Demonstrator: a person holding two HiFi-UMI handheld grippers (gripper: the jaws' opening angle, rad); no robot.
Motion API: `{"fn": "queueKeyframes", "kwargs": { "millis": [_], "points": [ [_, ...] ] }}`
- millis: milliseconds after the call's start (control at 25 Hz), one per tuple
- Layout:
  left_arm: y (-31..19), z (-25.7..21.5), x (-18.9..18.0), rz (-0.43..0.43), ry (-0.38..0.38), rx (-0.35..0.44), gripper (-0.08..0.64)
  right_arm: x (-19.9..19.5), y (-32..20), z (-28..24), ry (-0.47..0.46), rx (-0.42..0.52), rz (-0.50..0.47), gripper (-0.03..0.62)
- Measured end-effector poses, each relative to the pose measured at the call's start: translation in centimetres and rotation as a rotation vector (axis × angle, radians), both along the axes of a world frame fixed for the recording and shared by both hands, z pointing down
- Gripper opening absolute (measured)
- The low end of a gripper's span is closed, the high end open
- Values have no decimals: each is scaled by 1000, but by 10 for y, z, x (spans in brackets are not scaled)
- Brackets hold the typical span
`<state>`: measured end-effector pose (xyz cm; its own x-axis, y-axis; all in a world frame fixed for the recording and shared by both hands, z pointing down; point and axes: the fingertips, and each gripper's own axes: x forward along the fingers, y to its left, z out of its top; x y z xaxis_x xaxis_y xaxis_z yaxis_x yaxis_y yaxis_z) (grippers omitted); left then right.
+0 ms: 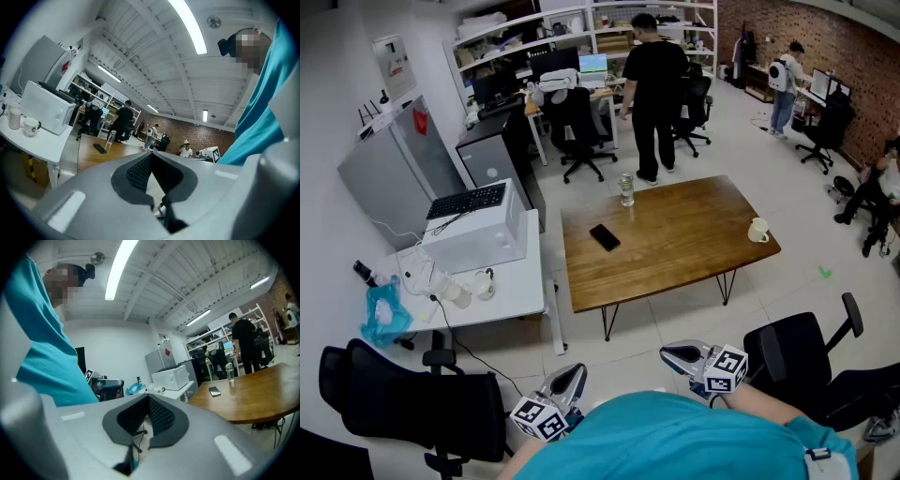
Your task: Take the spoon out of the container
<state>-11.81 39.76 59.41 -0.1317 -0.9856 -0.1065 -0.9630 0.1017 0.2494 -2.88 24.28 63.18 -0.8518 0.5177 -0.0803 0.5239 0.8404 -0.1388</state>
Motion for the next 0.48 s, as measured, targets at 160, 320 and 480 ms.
{"fn": "queueKeyframes", "kwargs": {
  "millis": [160, 320, 480],
  "points": [
    [-54, -3, -1, 16, -8, 4, 0, 3, -53, -4, -12, 17, 19, 2],
    [-135, 2, 17, 98, -25, -9, 0, 31, -122, -2, -18, 36, 96, 2],
    [-222, 8, 40, 181, -42, -24, 0, 63, -194, -3, 1, 75, 196, 2]
  ]
}}
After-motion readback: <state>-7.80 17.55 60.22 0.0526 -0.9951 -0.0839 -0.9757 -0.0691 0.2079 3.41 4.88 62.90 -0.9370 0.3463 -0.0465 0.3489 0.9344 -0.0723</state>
